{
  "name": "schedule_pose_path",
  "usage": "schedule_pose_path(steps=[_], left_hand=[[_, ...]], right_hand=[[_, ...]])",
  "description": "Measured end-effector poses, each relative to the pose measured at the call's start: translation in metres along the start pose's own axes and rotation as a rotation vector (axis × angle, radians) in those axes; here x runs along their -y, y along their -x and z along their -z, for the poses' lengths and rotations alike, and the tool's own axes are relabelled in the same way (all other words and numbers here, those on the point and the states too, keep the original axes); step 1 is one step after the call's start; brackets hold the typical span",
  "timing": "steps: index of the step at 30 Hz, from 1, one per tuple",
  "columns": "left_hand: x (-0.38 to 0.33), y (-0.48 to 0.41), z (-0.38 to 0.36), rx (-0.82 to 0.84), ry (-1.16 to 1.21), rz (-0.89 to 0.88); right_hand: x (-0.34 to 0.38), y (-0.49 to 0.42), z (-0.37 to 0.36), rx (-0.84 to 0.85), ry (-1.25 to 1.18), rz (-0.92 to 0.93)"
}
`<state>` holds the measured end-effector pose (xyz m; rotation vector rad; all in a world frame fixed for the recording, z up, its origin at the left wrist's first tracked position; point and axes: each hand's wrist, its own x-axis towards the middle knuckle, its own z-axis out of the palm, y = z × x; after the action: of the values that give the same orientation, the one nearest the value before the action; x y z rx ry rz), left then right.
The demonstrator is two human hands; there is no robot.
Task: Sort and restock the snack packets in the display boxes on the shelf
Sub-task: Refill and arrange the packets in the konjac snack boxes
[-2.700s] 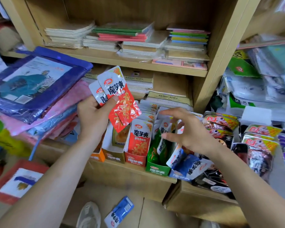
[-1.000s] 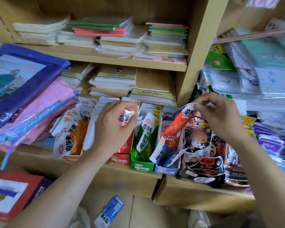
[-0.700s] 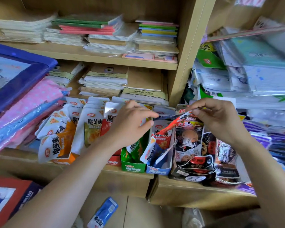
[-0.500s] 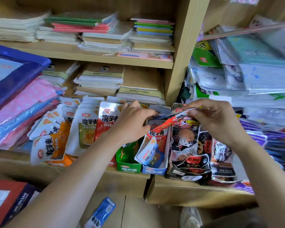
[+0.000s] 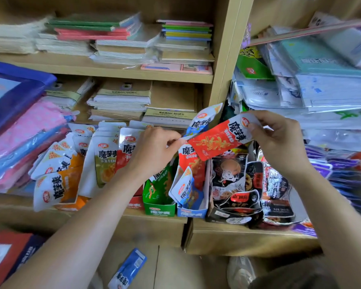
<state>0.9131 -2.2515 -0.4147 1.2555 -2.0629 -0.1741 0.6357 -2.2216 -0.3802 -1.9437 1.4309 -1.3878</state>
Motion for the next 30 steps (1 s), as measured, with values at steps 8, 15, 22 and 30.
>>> schedule_pose_path(steps=[8,15,22,30], left_hand=[[-0.001,0.003,0.004,0.113,0.102,0.043],[0.001,0.006,0.020,-0.175,0.434,0.299],[0.012,0.014,0.040,-0.428,0.545,0.421],[0.012,0.025,0.084,-0.627,0.483,0.375]], right_hand=[[-0.006,-0.004,0.012,-0.238,-0.240,-0.139],[-0.009,-0.003,0.022,-0.295,-0.189,-0.186],[0.000,0.001,0.017,-0.235,-0.124,-0.152],[0.022,0.006,-0.011,-0.091,-0.265,-0.017]])
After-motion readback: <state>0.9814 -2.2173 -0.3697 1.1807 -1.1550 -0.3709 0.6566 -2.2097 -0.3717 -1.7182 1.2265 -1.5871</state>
